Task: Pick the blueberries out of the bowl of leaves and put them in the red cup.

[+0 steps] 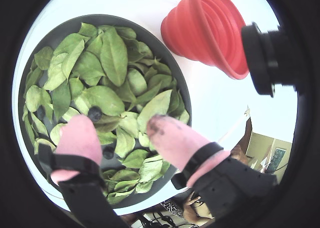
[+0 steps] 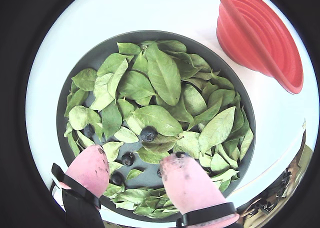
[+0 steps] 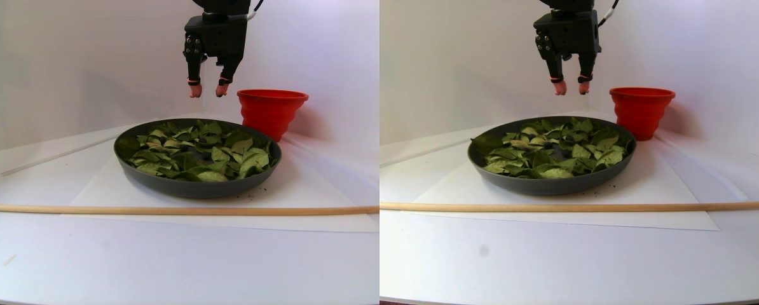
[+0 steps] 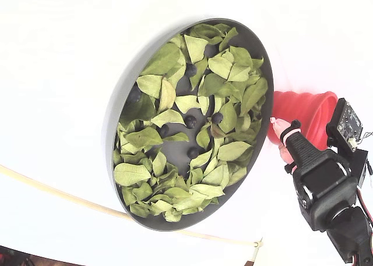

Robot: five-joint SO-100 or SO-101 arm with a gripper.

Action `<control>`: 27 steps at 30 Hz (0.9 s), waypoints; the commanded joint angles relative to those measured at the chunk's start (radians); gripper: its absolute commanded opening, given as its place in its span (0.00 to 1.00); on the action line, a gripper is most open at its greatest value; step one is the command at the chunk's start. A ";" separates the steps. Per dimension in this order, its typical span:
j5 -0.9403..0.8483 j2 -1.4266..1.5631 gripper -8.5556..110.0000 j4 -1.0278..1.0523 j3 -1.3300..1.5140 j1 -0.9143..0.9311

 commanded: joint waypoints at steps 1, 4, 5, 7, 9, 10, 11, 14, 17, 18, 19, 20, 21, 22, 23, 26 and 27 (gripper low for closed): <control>0.003 0.017 0.24 0.003 -0.003 -0.005; 0.005 0.011 0.24 0.005 0.009 -0.011; 0.009 0.011 0.24 0.005 0.014 -0.012; 0.012 0.008 0.24 0.005 0.021 -0.014; 0.012 -0.002 0.24 0.005 0.026 -0.015; 0.012 -0.006 0.24 0.005 0.028 -0.015; 0.011 -0.011 0.24 0.005 0.029 -0.012; 0.009 -0.031 0.24 0.005 0.032 -0.011; 0.008 -0.043 0.24 -0.002 0.037 -0.008; 0.006 -0.046 0.24 -0.009 0.041 -0.008; 0.003 -0.049 0.24 -0.015 0.044 -0.008; 0.002 -0.060 0.24 -0.021 0.043 -0.008; 0.002 -0.067 0.24 -0.026 0.041 -0.005; 0.000 -0.075 0.24 -0.031 0.038 -0.002; -0.002 -0.086 0.24 -0.037 0.035 0.002; -0.005 -0.112 0.24 -0.052 0.028 0.003; -0.005 -0.120 0.23 -0.057 0.025 0.003</control>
